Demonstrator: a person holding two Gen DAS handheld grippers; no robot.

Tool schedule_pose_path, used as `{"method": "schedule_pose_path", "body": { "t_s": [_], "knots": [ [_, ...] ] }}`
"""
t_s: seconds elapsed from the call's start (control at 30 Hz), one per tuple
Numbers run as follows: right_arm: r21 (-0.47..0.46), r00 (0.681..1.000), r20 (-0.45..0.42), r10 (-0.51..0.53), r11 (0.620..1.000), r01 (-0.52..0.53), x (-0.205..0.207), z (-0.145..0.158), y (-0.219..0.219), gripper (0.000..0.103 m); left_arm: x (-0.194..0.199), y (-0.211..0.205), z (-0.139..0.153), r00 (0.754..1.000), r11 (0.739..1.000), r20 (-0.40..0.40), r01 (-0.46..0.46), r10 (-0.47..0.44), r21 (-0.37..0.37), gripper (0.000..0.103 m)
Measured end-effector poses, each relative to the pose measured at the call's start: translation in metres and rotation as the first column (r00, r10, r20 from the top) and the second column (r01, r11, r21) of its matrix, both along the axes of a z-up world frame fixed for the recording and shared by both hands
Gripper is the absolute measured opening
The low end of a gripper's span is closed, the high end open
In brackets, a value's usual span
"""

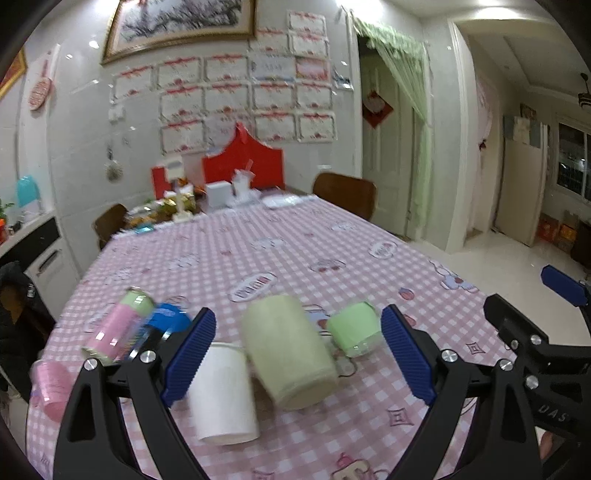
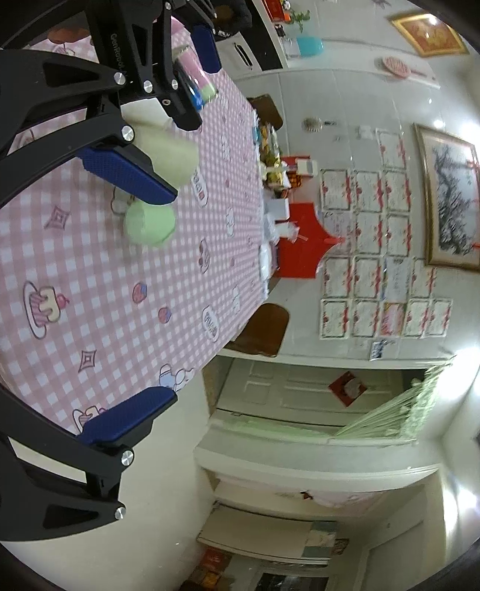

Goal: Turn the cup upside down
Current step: 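Move the left gripper down and close it on the small light green cup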

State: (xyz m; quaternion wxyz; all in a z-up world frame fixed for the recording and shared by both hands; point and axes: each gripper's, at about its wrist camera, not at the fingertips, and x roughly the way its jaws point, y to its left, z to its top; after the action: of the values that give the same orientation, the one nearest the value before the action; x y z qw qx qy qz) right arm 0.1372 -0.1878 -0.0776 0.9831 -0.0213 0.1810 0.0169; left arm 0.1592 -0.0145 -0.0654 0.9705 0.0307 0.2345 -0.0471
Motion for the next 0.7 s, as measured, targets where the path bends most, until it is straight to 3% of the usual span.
{"method": "schedule_pose_path", "body": {
  "t_s": [0.4,0.53,0.7],
  "knots": [
    [0.087,0.992,-0.127,-0.015,0.996,0.026,0.052,-0.016,-0.036,0.095,0.069,-0.048,-0.023,0.986,0.994,-0.154,0.077,-0.064,0.083,0.089],
    [0.096,0.987,-0.158,-0.011,0.995,0.026,0.067,-0.019,-0.047,0.095,0.088,-0.058,-0.033,0.977,0.995,-0.207,0.073,-0.057,0.070,0.089],
    [0.154,0.975,-0.212,0.065,0.988,-0.033,0.086,-0.025,-0.055,0.095,0.106,-0.063,-0.044,0.965,0.997,-0.260,0.044,-0.025,0.067,0.089]
  ]
}}
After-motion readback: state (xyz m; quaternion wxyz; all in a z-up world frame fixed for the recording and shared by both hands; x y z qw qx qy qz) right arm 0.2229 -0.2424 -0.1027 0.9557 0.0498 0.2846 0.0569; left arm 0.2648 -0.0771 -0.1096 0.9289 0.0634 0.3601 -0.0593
